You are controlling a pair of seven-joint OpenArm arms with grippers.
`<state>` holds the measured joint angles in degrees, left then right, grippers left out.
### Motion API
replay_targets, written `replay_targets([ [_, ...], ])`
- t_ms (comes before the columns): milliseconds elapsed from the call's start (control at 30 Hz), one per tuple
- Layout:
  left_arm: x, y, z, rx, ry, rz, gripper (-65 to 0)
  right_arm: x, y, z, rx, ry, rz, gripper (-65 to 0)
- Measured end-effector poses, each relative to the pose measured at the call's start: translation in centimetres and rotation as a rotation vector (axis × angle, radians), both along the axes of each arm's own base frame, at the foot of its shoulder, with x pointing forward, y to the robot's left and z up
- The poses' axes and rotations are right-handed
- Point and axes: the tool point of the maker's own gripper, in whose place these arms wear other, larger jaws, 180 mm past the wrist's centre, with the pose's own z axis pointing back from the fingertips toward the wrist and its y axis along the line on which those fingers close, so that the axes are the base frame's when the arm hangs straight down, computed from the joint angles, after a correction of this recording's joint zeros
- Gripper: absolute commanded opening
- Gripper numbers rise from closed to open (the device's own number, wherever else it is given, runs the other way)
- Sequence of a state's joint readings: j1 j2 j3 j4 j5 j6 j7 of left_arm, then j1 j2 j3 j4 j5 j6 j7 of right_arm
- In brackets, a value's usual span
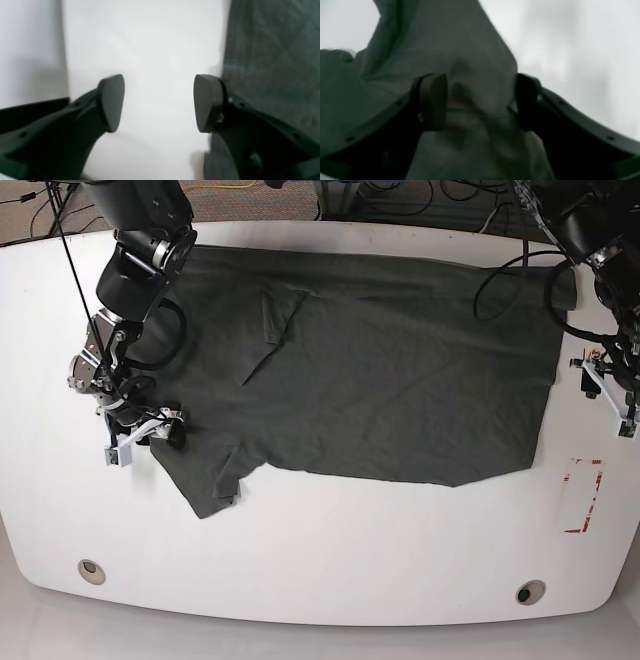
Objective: Layout the t-shirt on the table in an organized manner, then fold the t-shirt properly
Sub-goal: 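Reach both grippers to the shirt's hem corners and pinch them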
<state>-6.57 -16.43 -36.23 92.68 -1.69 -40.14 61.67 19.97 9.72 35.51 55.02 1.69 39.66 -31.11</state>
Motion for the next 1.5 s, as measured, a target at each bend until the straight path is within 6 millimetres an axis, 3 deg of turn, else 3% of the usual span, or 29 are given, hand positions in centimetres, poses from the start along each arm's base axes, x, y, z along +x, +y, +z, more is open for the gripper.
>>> replay_targets([
  [233, 3.3, 0.5, -0.5, -0.104, -0.028, 0.020, -19.9, -0.4, 0.3, -0.2, 0.002, 0.004, 0.009, -50.4],
  [400, 6.4, 0.2, -1.0, -0.202, -0.098, 0.021, -19.7, -0.5, 0.3, -0.4, -0.001, 0.015, 0.010, -58.8],
  [700, 10.8, -2.8, -3.9, -0.439, -0.127, 0.022, -19.7, -0.6, 0.3, -0.5, -0.001, 0.016, 0.012, -58.8],
  [967, 13.2, -5.3, -5.1, -0.584, -0.154, 0.029, -19.7, -0.7, 0.3, -0.5, 0.000, 0.017, 0.012, -58.8],
  [1333, 13.9, -9.4, -7.7, -0.715, -0.128, 0.029, -19.7, -0.8, 0.3, -0.6, 0.003, 0.016, 0.009, -58.8],
  [1500, 14.5, -10.6, -7.8, -0.770, -0.167, 0.031, -19.9, -0.9, 0.3, -0.7, 0.010, 0.011, 0.006, -58.8],
])
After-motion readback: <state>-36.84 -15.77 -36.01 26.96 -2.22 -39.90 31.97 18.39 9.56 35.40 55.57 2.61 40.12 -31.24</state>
